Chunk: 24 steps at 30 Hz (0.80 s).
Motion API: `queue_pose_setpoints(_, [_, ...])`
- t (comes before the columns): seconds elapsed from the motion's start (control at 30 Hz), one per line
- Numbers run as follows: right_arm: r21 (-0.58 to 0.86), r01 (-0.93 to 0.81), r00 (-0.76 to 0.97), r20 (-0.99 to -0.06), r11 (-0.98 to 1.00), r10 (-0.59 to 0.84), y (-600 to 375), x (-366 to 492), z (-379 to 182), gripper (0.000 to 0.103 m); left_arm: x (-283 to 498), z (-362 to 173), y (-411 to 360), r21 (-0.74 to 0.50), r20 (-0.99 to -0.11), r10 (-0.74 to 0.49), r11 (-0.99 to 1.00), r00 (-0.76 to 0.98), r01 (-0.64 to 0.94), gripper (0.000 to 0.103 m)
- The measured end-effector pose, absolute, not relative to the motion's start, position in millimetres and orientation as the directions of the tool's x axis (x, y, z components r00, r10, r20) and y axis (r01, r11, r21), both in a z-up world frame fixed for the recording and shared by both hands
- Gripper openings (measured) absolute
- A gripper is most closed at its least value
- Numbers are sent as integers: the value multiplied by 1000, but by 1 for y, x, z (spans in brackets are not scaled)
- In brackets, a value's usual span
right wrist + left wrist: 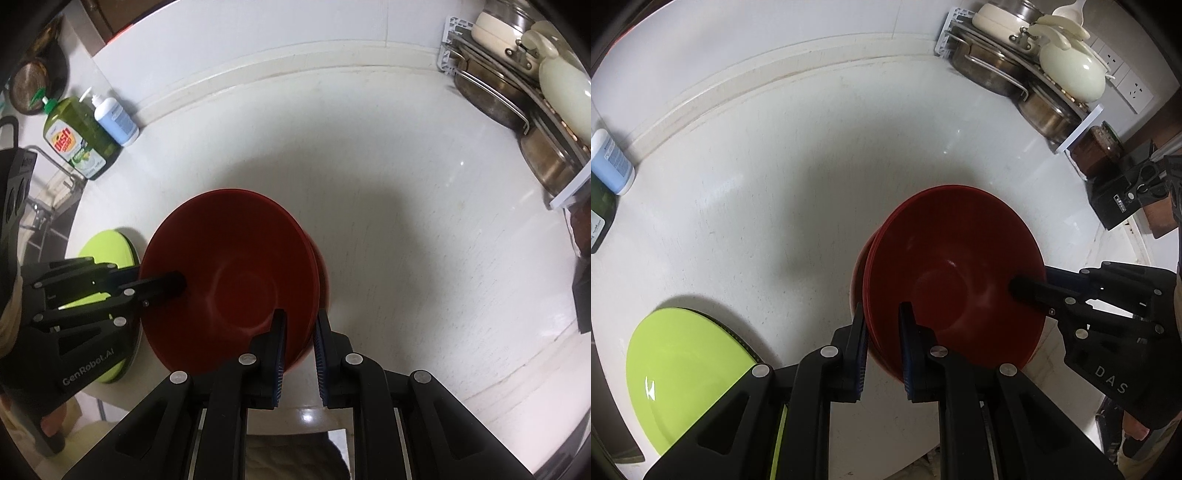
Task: Organize plates and bowls
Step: 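Carry the red-and-black bowl with both tools over the pink bowl, then lower the red-and-black bowl into the pink bowl and open both tools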
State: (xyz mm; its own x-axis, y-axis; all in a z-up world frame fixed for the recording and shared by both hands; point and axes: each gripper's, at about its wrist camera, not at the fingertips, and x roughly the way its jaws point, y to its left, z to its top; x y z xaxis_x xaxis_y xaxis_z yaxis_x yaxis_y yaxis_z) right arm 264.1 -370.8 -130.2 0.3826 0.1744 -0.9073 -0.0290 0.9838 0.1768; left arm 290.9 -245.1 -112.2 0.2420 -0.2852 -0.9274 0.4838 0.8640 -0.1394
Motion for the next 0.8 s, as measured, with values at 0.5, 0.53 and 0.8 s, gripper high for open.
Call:
queue_pose_setpoints(0.5, [185,-25,393,-902,982,180,-371,261,-128,18,286,-102,-250,-96,-916,-280,850,289,518,45])
queue_pose_setpoints(0.53, [188,-18,398,-900,982,180,-372,260,-127,19,285,-101,-249,-94,-913,-281,849,294,521,46])
queue_pose_setpoints(0.8, [186,39,461,-875,982,147,-376,256,-116,31,289,-94,-239,-84,-901,-281,860,330,504,47])
